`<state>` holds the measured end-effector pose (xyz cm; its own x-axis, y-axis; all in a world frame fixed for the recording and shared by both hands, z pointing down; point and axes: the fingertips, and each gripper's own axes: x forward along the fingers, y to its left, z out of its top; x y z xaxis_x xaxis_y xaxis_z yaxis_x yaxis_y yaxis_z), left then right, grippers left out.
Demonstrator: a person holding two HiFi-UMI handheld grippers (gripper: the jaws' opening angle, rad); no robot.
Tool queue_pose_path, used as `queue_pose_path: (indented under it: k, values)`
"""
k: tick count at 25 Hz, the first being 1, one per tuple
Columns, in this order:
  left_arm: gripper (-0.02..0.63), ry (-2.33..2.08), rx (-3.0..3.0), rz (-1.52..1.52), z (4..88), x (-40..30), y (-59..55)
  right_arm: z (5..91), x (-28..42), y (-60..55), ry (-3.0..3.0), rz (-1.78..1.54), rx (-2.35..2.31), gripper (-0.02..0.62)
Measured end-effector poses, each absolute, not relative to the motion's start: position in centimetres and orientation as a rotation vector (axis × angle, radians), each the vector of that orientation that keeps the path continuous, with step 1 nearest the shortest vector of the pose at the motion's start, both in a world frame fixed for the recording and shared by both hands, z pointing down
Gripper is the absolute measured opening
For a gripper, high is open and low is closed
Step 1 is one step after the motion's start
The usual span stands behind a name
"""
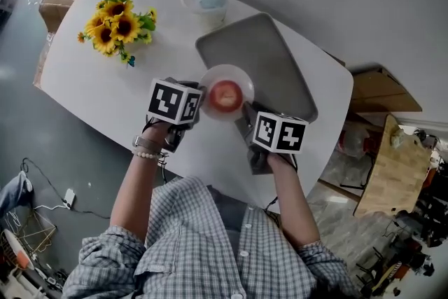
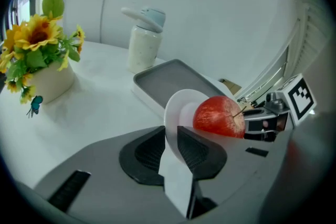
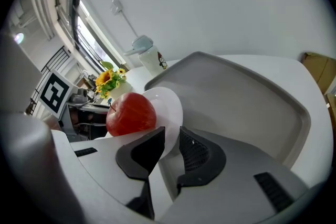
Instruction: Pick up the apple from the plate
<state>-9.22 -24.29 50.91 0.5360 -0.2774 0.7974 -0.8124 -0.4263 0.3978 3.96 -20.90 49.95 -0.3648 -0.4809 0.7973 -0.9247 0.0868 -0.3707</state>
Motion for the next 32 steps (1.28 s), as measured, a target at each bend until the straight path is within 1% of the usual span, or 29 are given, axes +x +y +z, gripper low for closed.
queue_pose_path:
  k: [10,17,32]
  values:
    - [0.077,-0.975,1.846,0.796,52.4,-16.5,-21.7,51.0,-2.9,-21.0,-1.940,1.190,1.213,0.084]
    - [0.077,-1.000,1.780,0.793,54.0,-20.1,-20.1,52.4,-6.6,-20.2,-1.937,1.178,1.106,0.083]
    - [0.074,-0.922,1.780,0.819,56.4,-21.5,-19.7,55.4,-8.1,-19.4,-1.862,1.143,1.078,0.084]
